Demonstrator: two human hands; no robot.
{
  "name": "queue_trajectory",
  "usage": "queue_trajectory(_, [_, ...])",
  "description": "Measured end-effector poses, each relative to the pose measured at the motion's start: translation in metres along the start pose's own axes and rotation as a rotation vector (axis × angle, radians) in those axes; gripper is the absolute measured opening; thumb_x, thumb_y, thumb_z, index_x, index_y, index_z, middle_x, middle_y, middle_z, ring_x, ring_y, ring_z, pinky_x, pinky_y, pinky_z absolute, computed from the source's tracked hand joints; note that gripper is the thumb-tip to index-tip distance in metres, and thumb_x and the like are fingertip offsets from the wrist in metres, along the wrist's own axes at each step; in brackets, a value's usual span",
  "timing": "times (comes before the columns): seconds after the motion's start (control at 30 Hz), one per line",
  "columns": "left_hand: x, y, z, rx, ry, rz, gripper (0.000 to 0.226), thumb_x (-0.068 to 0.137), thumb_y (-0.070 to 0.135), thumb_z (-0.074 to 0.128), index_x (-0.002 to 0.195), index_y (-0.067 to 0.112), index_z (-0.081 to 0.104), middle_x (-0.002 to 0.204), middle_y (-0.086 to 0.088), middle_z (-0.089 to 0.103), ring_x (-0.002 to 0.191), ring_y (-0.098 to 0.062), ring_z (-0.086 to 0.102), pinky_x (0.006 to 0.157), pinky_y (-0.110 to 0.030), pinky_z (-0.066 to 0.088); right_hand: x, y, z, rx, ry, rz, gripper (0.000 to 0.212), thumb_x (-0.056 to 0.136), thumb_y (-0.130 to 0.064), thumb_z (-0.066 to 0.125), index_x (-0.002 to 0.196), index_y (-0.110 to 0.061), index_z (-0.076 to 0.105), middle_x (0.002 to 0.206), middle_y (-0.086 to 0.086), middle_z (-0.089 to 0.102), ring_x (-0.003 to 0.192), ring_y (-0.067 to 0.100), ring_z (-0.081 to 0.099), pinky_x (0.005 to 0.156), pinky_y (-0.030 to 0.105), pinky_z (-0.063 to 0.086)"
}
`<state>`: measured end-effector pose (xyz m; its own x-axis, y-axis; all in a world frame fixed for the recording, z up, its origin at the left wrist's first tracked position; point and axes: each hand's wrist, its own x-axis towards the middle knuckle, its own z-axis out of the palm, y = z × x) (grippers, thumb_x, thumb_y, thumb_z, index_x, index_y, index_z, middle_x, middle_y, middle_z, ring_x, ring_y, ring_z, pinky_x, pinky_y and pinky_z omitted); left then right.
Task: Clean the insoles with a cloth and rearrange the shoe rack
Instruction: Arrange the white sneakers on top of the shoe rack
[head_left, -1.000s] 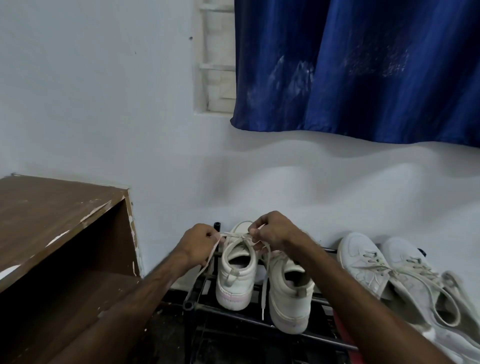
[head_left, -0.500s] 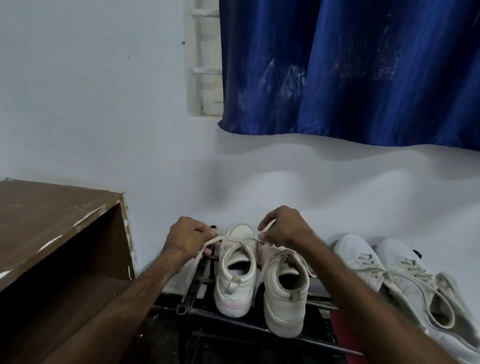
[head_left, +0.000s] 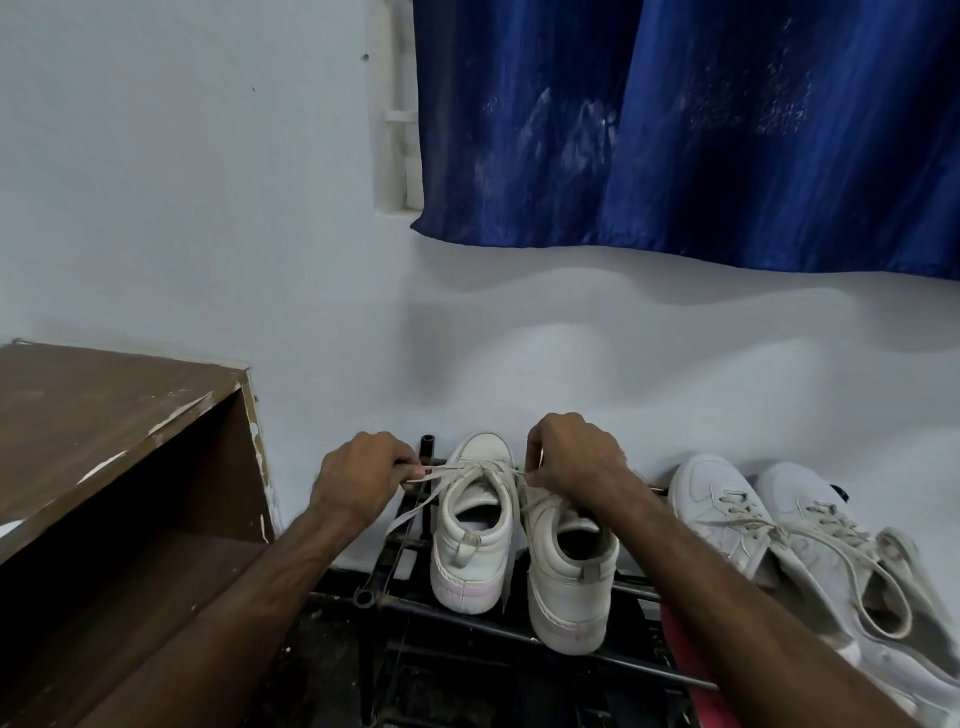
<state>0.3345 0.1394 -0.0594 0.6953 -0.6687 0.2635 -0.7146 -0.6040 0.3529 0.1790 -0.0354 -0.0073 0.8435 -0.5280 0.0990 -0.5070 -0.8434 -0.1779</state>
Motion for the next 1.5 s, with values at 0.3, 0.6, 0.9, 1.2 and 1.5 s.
queue_trajectory(0.3, [-0.015, -0.028, -0.001, -0.028, -0.344, 0.03, 0.01, 0.085, 0.042, 0.072, 0.092, 0.036, 0.076, 0.093, 0.02, 0.072, 0.078, 0.002, 0.062, 0.084, -0.033, 0.054, 0.006, 0.006, 0.002, 0.174, -0.25, -0.096, 0.02, 0.083, -0.03, 0.075, 0.095, -0.015, 0.075, 0.091, 0.001, 0.072, 0.084, 0.015, 0.063, 0.076, 0.027, 0.049])
queue_trajectory(0.6, [-0.019, 0.005, -0.015, -0.501, -0.271, -0.059, 0.012, 0.088, 0.024, 0.073, 0.088, 0.012, 0.076, 0.079, -0.001, 0.072, 0.057, -0.006, 0.058, 0.049, -0.023, 0.049, 0.007, -0.004, -0.016, 0.561, -0.322, 0.039, 0.012, 0.084, -0.018, 0.073, 0.073, -0.015, 0.07, 0.066, -0.003, 0.064, 0.059, 0.005, 0.05, 0.054, 0.019, 0.039])
queue_trajectory(0.9, [-0.017, 0.063, -0.026, -1.457, -0.119, -0.383, 0.022, 0.087, 0.01, 0.071, 0.105, 0.0, 0.068, 0.094, -0.008, 0.077, 0.061, -0.01, 0.065, 0.05, -0.02, 0.052, 0.013, -0.031, -0.006, 1.229, -0.474, 0.408, 0.016, 0.097, -0.009, 0.051, 0.085, -0.007, 0.061, 0.066, 0.006, 0.069, 0.06, 0.012, 0.066, 0.044, 0.018, 0.047])
queue_trajectory(1.2, [-0.021, 0.049, -0.02, -0.053, -0.073, 0.216, 0.009, 0.084, 0.038, 0.073, 0.09, 0.033, 0.075, 0.088, 0.016, 0.062, 0.082, -0.002, 0.056, 0.07, -0.026, 0.044, 0.007, -0.015, -0.021, 0.639, -0.43, 0.137, 0.01, 0.088, -0.005, 0.068, 0.096, 0.0, 0.072, 0.075, 0.01, 0.066, 0.057, 0.012, 0.056, 0.052, 0.023, 0.057])
queue_trajectory(1.5, [-0.023, 0.065, -0.018, 0.245, -0.035, 0.256, 0.021, 0.088, 0.048, 0.067, 0.093, 0.028, 0.072, 0.098, 0.01, 0.066, 0.094, -0.013, 0.062, 0.068, -0.027, 0.036, 0.006, -0.022, -0.019, 0.253, -0.297, -0.017, 0.007, 0.072, -0.013, 0.08, 0.076, -0.018, 0.078, 0.07, 0.0, 0.07, 0.065, 0.014, 0.061, 0.058, 0.026, 0.056])
